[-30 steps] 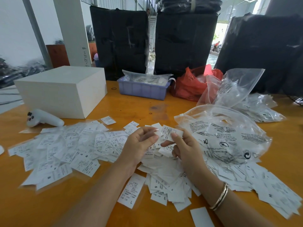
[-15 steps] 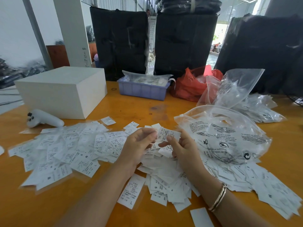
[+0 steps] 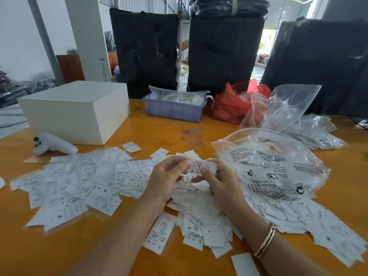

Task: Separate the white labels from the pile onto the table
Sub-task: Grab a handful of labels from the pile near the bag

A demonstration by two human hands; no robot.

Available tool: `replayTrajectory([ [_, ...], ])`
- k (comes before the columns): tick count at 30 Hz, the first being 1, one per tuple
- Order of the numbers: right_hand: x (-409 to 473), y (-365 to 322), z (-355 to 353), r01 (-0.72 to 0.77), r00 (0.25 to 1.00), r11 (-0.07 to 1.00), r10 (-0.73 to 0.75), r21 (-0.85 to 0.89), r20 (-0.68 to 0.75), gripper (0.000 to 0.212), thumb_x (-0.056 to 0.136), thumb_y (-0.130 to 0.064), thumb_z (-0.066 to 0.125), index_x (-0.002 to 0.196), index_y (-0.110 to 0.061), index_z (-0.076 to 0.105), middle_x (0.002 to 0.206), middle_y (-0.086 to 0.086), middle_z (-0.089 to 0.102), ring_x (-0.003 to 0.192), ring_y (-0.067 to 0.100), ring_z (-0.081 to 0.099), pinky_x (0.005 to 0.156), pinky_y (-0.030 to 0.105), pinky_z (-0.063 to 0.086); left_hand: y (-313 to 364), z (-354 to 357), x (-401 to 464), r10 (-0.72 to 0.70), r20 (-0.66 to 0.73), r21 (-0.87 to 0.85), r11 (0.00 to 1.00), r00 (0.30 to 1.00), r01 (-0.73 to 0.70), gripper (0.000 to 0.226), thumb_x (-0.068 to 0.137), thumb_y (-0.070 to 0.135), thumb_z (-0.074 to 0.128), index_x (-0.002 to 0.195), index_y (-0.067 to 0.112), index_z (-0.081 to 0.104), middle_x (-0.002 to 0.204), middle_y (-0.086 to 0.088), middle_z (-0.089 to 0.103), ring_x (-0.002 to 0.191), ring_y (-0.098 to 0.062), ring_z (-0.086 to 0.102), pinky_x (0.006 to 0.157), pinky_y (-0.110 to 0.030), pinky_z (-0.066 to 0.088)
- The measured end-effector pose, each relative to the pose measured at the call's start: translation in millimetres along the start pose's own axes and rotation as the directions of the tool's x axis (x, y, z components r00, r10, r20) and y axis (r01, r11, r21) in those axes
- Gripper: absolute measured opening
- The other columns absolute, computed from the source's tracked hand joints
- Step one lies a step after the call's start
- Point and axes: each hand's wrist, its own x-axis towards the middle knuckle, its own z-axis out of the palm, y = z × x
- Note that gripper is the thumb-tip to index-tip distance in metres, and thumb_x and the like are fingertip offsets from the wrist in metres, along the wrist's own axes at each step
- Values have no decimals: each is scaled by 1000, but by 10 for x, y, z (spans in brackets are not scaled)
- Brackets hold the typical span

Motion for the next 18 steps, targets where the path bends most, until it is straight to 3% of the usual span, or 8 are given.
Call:
replayTrajectory([
  [5, -15, -3, -8, 30, 1000, 997, -30, 64, -6, 5, 95, -18, 53, 99, -19, 57, 78, -2, 75, 46, 16, 39, 43, 24, 32, 1, -3, 13, -12, -42, 19, 1000, 999, 12, 9, 82, 31, 70, 74, 30, 73, 79, 9, 72, 75, -2, 64, 68, -20, 49],
  [8, -17, -9, -14, 67, 997, 993, -63, 101, -41, 7, 95, -21, 53, 100, -16, 57, 80, 1, 75, 44, 10, 41, 44, 22, 35, 23, 1, -8, -1, -37, 12, 1000, 999, 2, 16, 74, 42, 71, 75, 26, 74, 79, 8, 73, 71, 2, 64, 65, -15, 51],
  [11, -17, -7, -17, 98, 992, 987, -86, 127, -94, 10, 95, -23, 52, 101, -16, 56, 80, 1, 75, 50, 21, 41, 45, 27, 34, 34, 18, -25, 27, -16, 84, 996, 1000, -26, 37, 67, 54, 66, 82, 21, 74, 82, 10, 73, 73, 2, 64, 62, -11, 50],
  [18, -21, -30, -10, 164, 972, 977, -136, 137, -190, 7, 95, -22, 53, 99, -26, 57, 75, 1, 73, 52, 32, 43, 45, 26, 35, 39, 26, -24, 48, 18, 102, 994, 999, -50, 27, 77, 44, 65, 82, 19, 74, 77, 9, 73, 69, 4, 62, 63, -8, 48],
])
